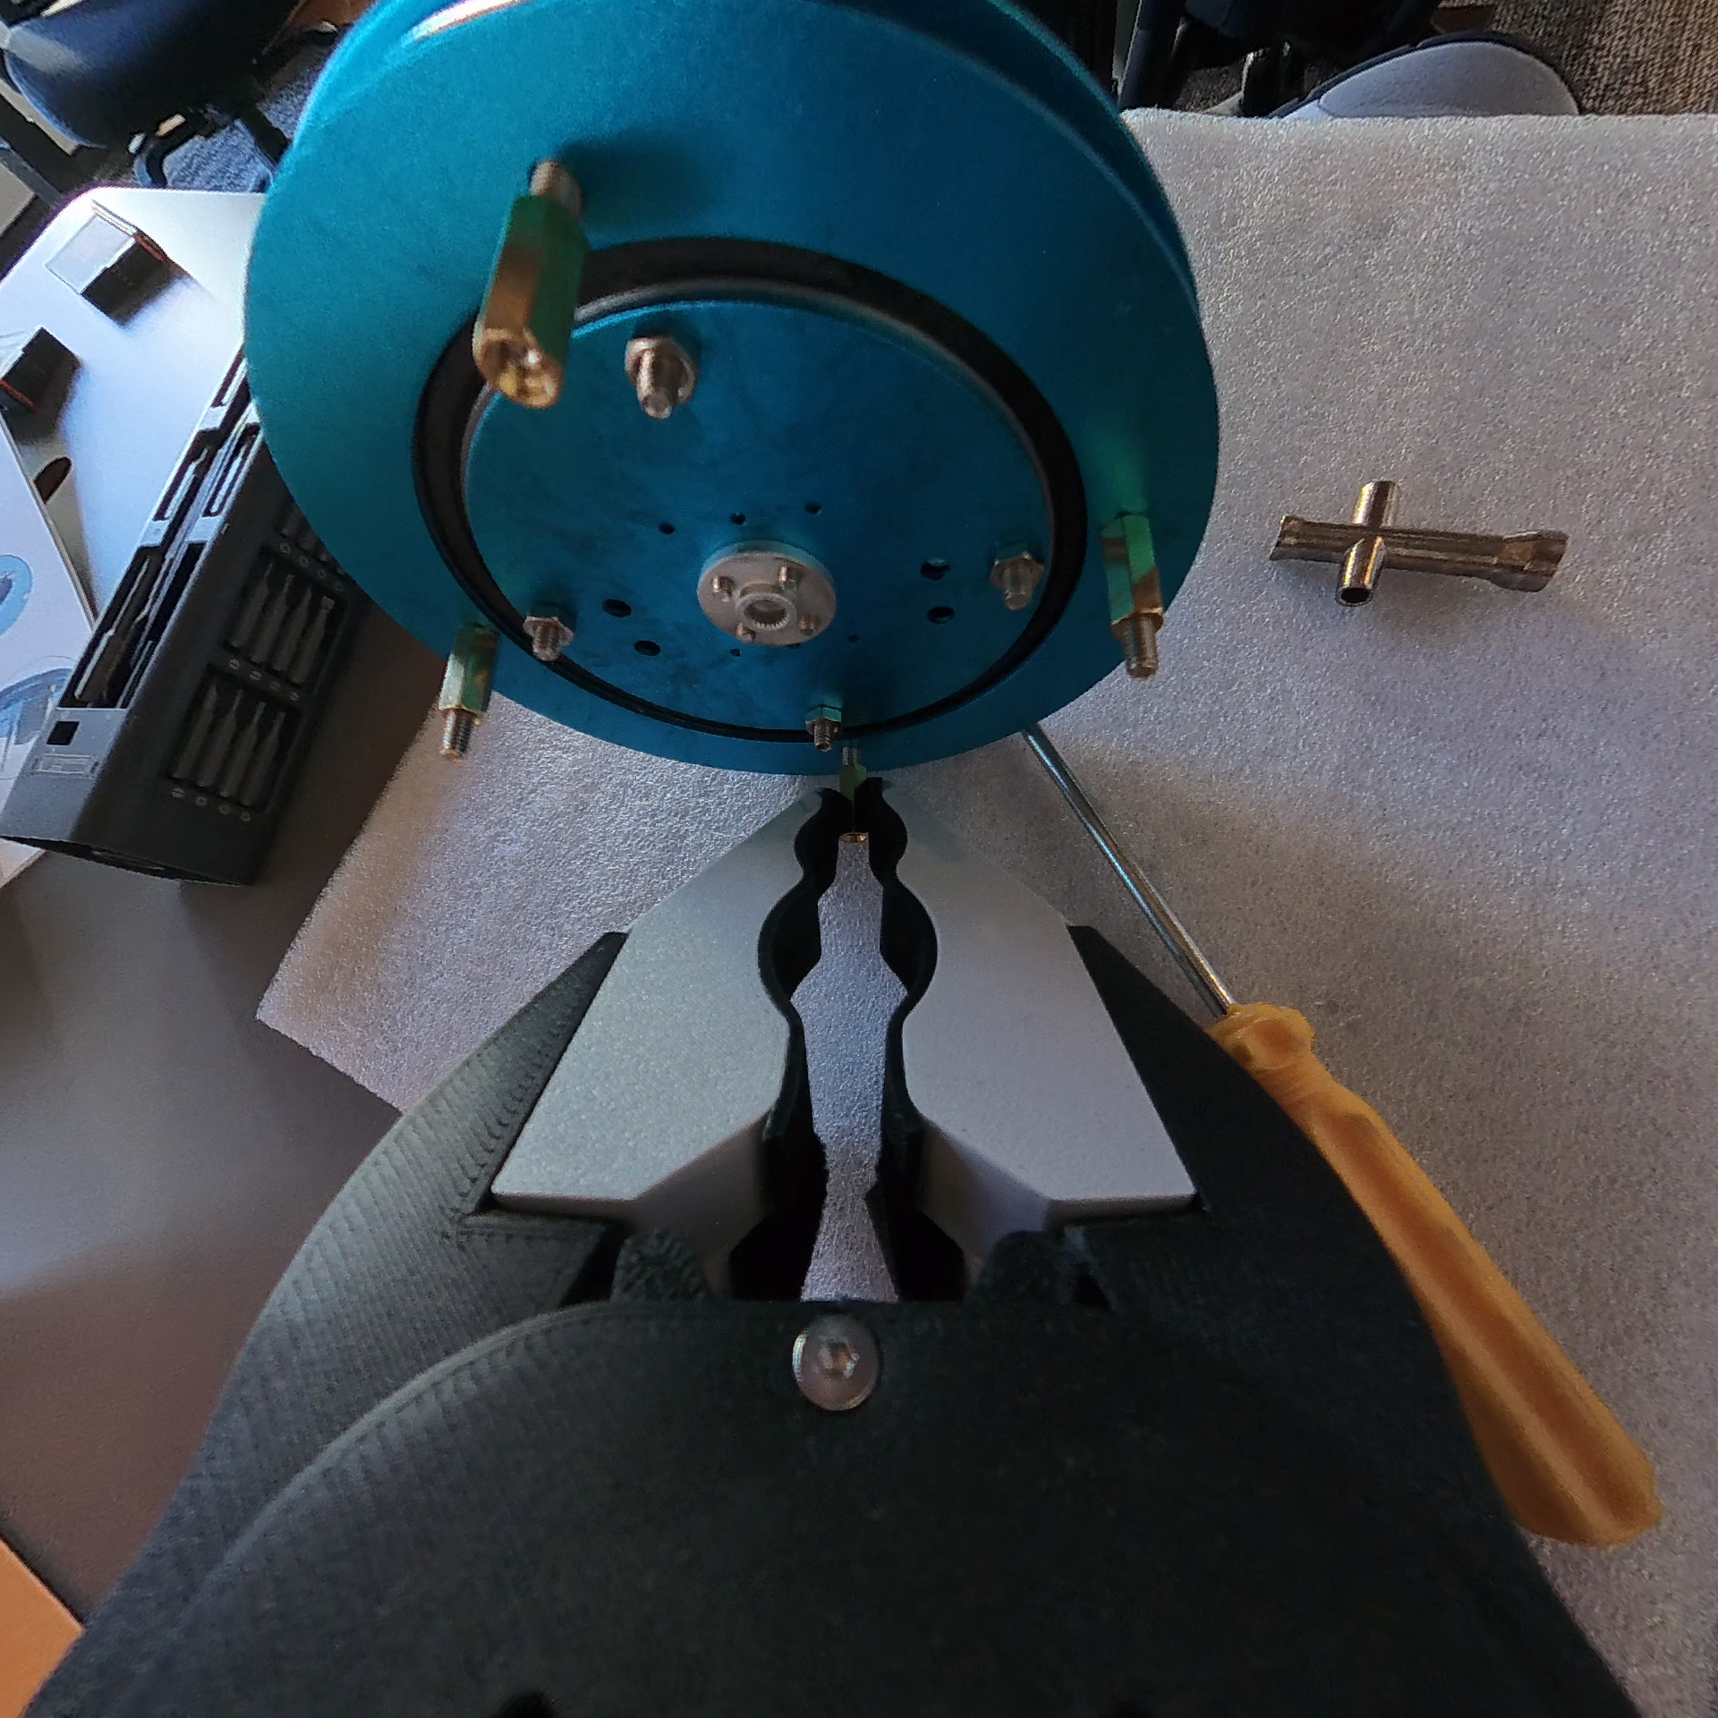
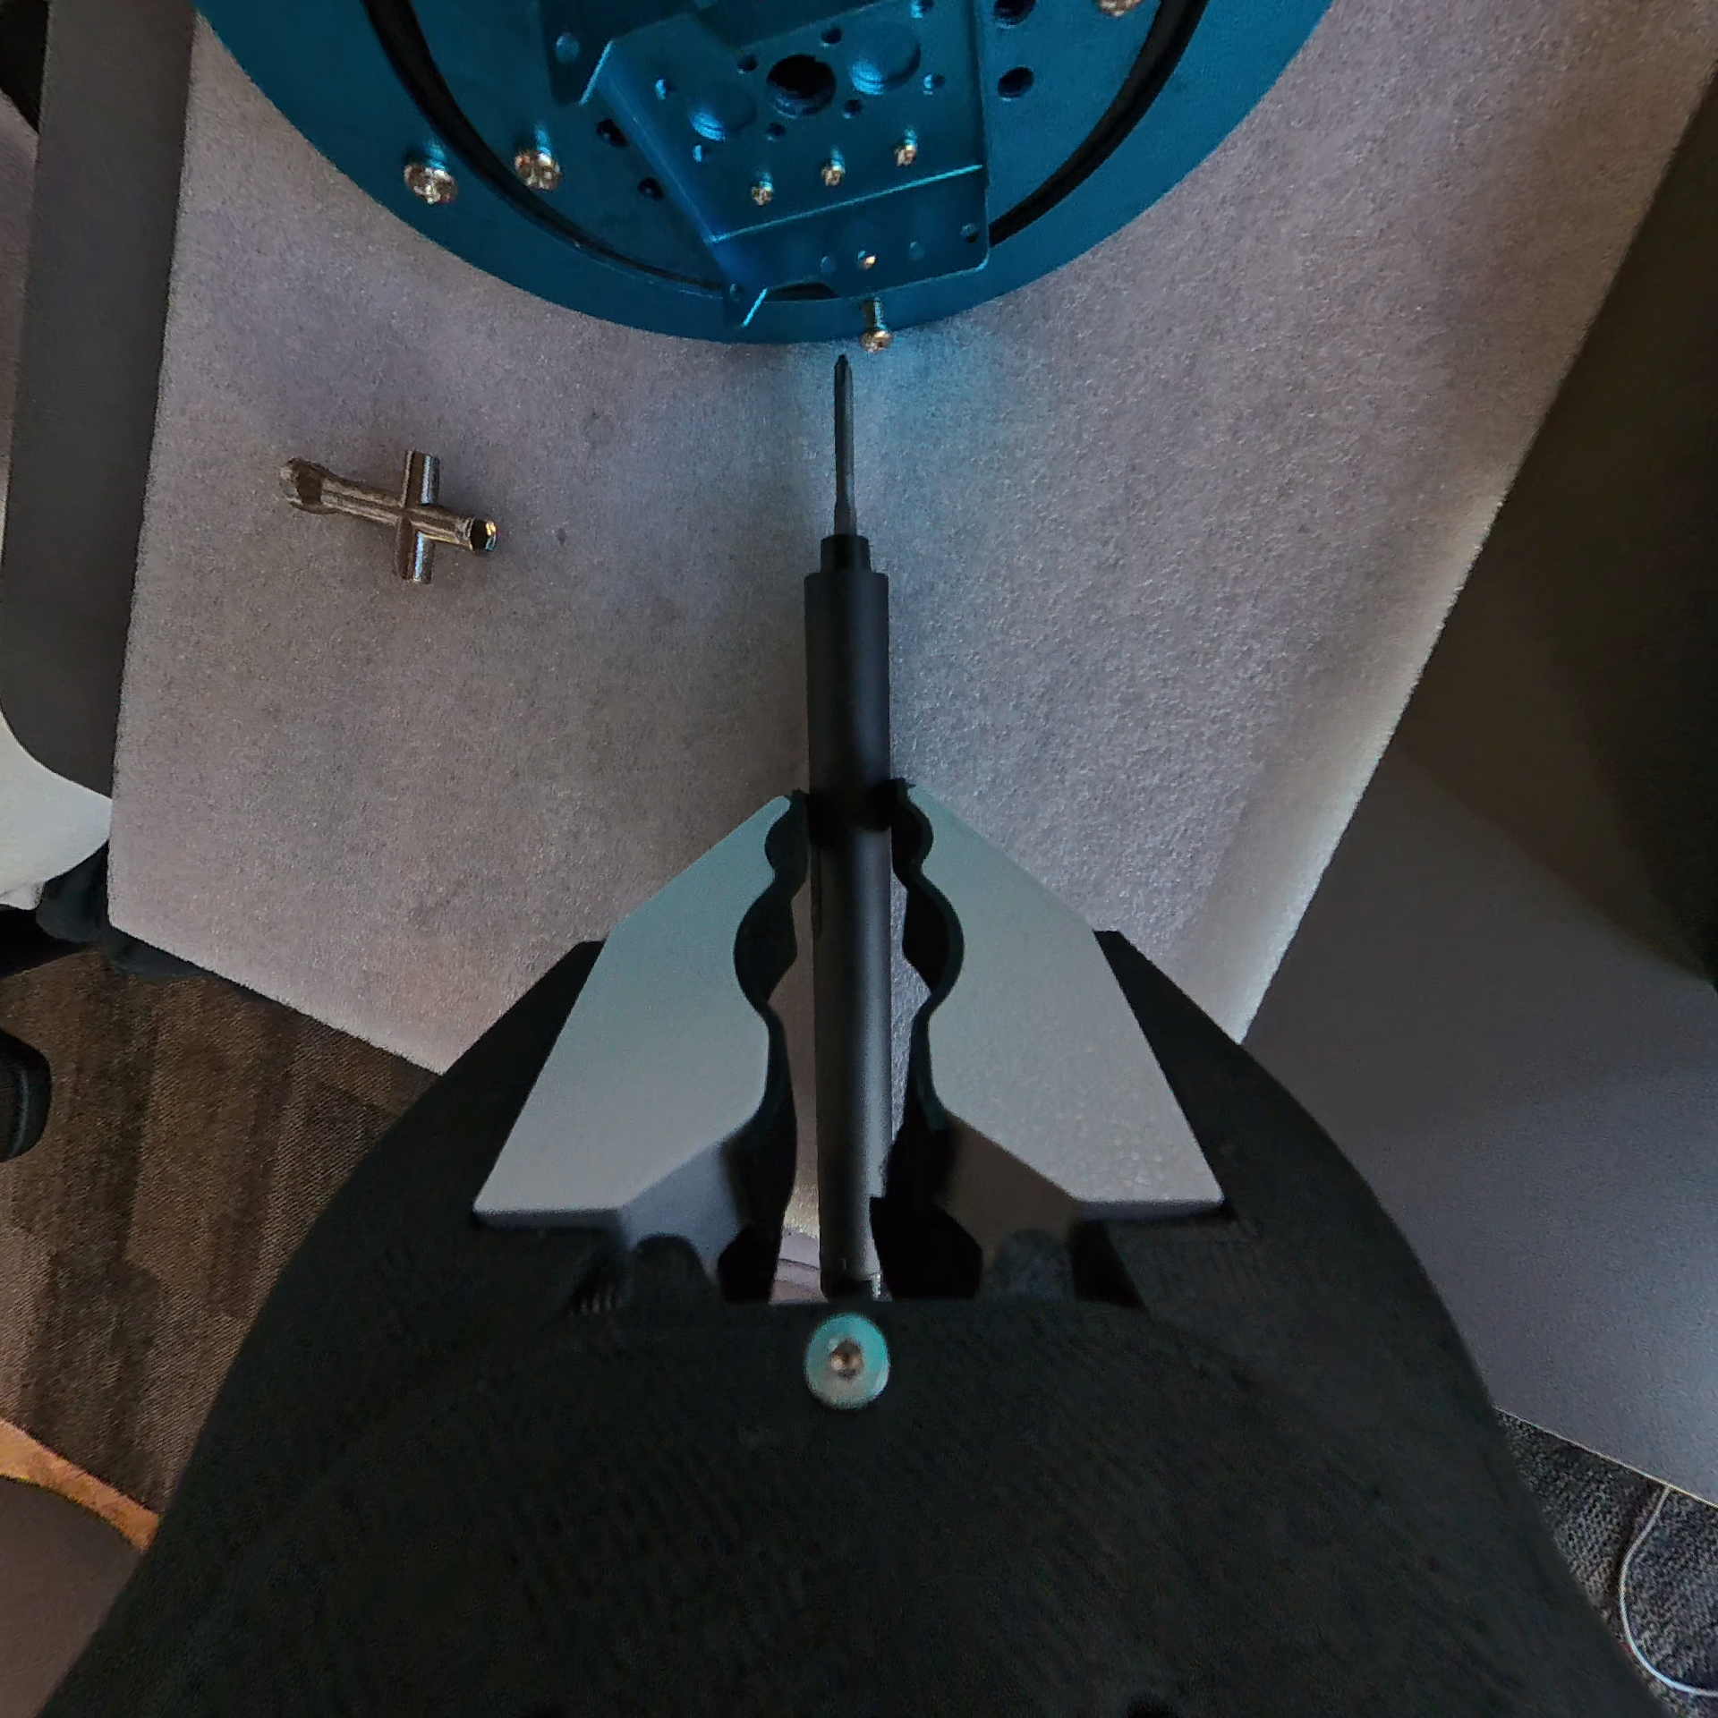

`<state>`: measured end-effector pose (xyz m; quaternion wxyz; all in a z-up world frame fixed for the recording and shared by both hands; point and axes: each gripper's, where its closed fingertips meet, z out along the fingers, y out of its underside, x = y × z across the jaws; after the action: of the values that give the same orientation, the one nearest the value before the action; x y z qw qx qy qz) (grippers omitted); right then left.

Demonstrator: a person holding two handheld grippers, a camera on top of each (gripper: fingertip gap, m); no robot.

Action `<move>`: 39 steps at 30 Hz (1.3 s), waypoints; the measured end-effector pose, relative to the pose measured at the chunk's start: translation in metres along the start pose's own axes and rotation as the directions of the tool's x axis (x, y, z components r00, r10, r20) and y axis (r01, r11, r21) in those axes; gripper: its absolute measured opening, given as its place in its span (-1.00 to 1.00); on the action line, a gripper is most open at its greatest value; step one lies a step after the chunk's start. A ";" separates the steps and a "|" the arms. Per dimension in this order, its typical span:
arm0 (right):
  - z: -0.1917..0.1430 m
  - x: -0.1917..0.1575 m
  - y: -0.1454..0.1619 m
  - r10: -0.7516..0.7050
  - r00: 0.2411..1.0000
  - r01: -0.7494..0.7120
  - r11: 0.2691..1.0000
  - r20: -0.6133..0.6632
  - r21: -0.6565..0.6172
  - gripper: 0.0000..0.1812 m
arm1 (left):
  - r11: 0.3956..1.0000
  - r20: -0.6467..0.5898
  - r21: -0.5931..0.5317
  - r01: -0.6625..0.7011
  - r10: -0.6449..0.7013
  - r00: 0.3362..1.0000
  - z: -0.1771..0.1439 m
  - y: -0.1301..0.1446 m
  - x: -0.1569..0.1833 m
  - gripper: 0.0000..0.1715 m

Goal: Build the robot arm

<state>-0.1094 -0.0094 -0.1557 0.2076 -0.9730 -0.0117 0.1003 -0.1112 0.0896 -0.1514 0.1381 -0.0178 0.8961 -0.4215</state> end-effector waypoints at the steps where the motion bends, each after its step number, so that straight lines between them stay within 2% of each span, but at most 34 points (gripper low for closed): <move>1: 0.000 0.000 0.000 0.003 1.000 -0.003 1.000 0.003 0.000 -0.83 | 1.000 0.000 0.000 0.000 0.000 1.000 0.000 0.000 0.000 -0.95; 10: 0.000 -0.001 0.001 0.013 1.000 -0.013 1.000 0.014 -0.009 -0.83 | 1.000 0.004 0.000 -0.006 0.006 1.000 0.000 0.000 0.000 -0.95; 15: 0.000 0.001 0.001 -0.052 0.996 0.049 0.998 -0.079 -0.034 -0.83 | 1.000 0.004 0.001 -0.007 0.007 1.000 0.000 0.000 0.000 -0.95; 19: -0.002 0.006 0.000 -0.066 0.985 0.067 0.998 -0.160 -0.002 -0.83 | 1.000 0.000 0.002 -0.005 0.005 1.000 0.000 0.000 0.000 -0.95; 24: -0.001 0.007 -0.001 -0.056 0.985 0.062 0.997 -0.166 0.035 -0.83 | 1.000 0.000 0.003 -0.009 0.009 1.000 0.000 0.000 0.000 -0.95; 39: 0.000 0.010 -0.004 -0.081 0.979 0.083 0.997 -0.185 0.002 -0.83 | 1.000 -0.004 0.002 -0.006 0.006 1.000 0.000 0.000 0.000 -0.95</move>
<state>-0.0995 -0.0050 -0.1557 0.2162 -0.9758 -0.0318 0.0011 -0.1112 0.0891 -0.1514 0.1374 -0.0142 0.8959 -0.4222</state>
